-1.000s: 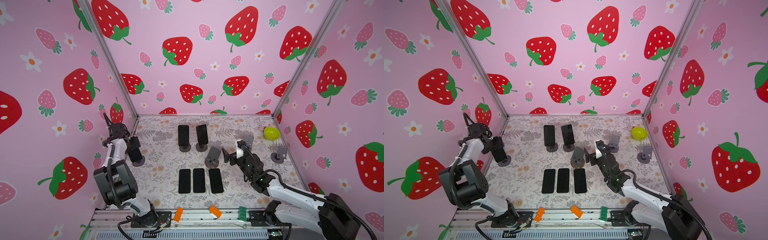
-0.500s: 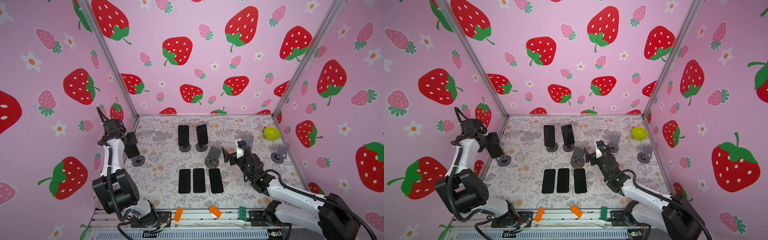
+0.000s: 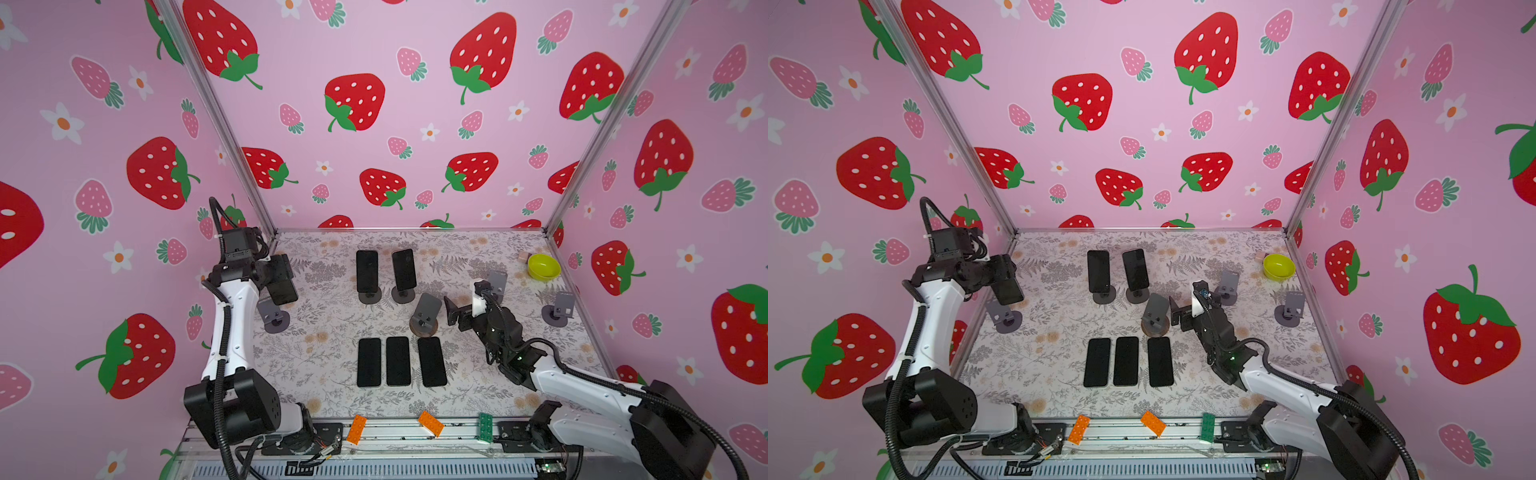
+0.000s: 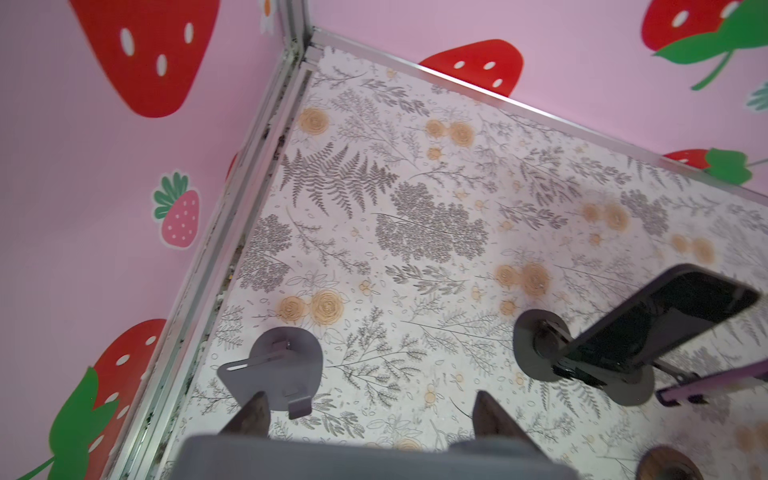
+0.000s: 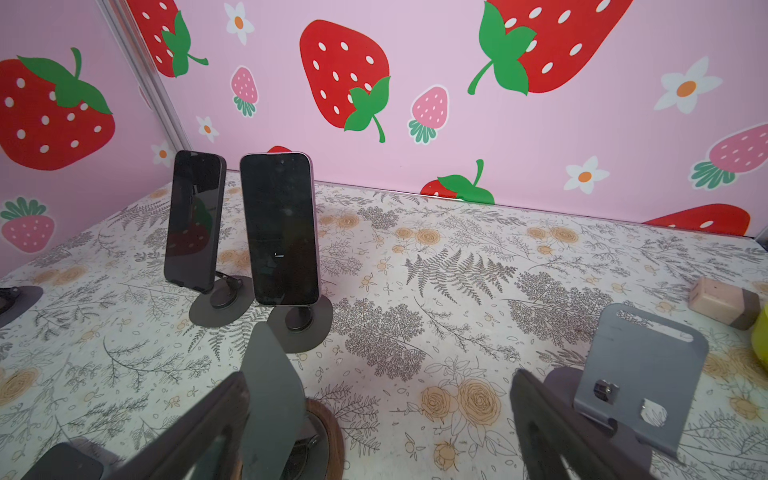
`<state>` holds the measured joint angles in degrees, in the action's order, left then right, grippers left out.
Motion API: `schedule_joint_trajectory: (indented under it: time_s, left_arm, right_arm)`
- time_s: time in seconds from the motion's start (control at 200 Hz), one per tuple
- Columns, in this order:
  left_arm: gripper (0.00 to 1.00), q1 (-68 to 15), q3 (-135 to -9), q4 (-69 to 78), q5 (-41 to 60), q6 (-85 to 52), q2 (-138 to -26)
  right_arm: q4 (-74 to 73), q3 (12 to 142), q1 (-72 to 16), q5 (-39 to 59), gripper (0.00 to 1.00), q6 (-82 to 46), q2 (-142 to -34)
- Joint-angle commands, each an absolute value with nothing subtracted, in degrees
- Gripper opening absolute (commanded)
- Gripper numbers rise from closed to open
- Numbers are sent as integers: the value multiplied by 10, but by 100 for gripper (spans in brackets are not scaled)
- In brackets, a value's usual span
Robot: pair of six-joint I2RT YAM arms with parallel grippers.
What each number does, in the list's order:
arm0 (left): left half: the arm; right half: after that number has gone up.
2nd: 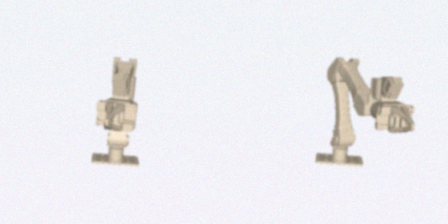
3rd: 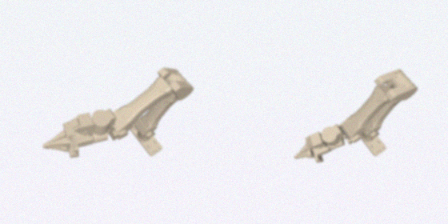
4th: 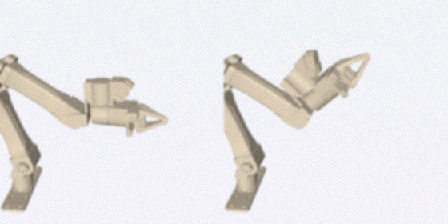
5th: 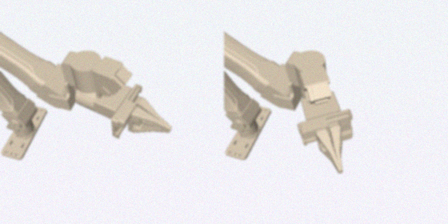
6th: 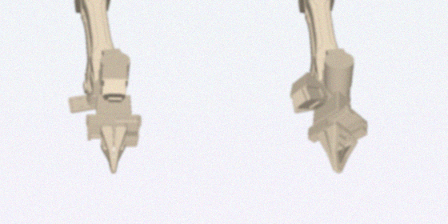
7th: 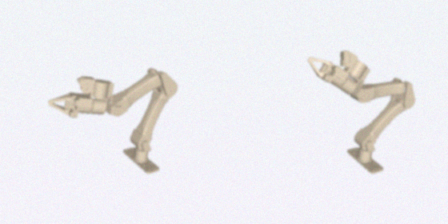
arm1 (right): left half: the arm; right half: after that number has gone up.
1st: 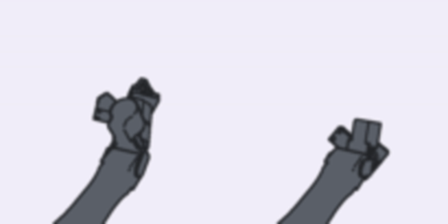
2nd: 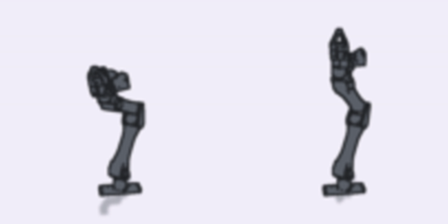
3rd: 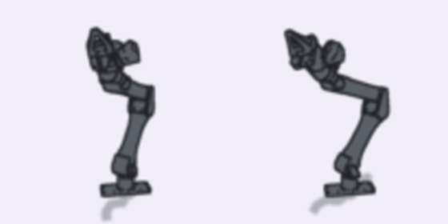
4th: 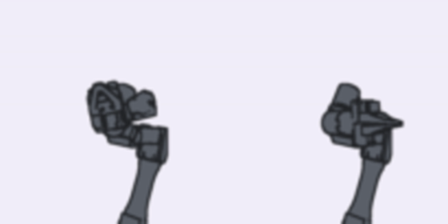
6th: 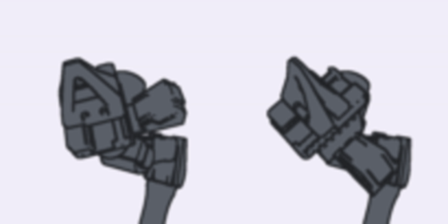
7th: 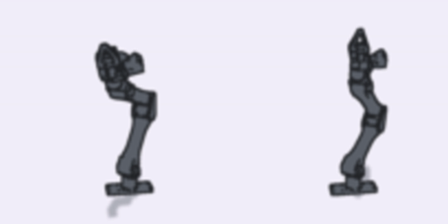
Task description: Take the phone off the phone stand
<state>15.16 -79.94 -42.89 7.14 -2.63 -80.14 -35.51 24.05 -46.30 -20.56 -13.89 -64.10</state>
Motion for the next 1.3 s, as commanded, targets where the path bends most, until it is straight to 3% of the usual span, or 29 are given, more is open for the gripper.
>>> schedule_joint_trajectory:
  time_s: [0.0, 0.32, 0.545, 0.815, 1.101, 1.296]
  left_arm:
    - [58, 108, -835, -448, 82, -23, -798]
    - [58, -86, -869, -432, 51, -44, -814]
    - [57, -212, -905, -423, 47, -48, -848]
    - [56, -333, -900, -386, 52, -48, -876]
    - [57, -465, -889, -331, 69, -40, -920]
    - [56, -521, -914, -323, 87, -52, -974]
  right_arm:
    - [-354, 257, -460, -226, 100, -154, -642]
    - [-321, 266, -449, -268, 100, -212, -638]
    - [-268, 275, -400, -238, 100, -268, -613]
    - [-223, 287, -337, -208, 100, -308, -608]
    - [-213, 261, -310, -291, 100, -315, -596]
    - [-200, 245, -252, -280, 100, -350, -565]
